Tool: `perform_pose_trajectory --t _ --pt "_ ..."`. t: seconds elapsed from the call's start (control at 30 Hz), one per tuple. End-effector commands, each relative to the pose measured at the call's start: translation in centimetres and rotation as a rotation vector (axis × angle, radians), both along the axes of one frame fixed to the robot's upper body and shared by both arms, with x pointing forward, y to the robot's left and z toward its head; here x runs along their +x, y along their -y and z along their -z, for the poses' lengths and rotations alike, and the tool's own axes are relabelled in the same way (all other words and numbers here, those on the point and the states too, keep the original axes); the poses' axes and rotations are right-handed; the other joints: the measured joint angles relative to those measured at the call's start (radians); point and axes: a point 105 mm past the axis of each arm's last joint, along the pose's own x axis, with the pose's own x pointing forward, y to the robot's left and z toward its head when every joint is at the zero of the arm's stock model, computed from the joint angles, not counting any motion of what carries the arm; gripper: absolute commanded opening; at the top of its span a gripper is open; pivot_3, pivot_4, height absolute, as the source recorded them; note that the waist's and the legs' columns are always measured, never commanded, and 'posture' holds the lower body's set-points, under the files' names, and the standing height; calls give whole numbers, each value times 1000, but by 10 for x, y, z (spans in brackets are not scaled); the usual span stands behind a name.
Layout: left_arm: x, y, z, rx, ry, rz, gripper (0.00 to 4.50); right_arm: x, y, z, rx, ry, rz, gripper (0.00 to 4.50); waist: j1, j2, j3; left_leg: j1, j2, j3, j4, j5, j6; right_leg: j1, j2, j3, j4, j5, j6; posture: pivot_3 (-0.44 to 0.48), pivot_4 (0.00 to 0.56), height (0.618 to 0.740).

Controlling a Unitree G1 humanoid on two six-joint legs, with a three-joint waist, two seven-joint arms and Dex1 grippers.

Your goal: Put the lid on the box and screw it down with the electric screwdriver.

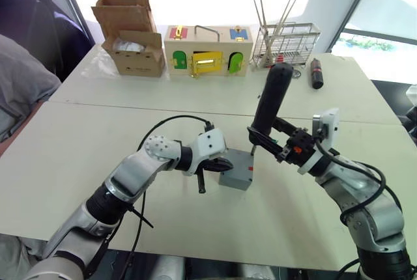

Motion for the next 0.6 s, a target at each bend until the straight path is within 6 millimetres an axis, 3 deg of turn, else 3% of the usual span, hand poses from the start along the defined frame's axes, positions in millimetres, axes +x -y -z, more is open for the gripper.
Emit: perform_pose_trajectory --t 0.03,0.6 --pt "-3 -8 22 76 -71 -26 0 3 5 51 -67 -211 30 1900 0 1 0 0 0 0 0 0 0 0 0 0 -1 0 -1 0 150 740" --pt "-2 -10 26 87 -80 -37 0 3 7 40 15 -185 41 1900 3 -1 -7 -1 0 0 -3 0 0 2 -2 -1 -10 -1 -8 0 150 740"
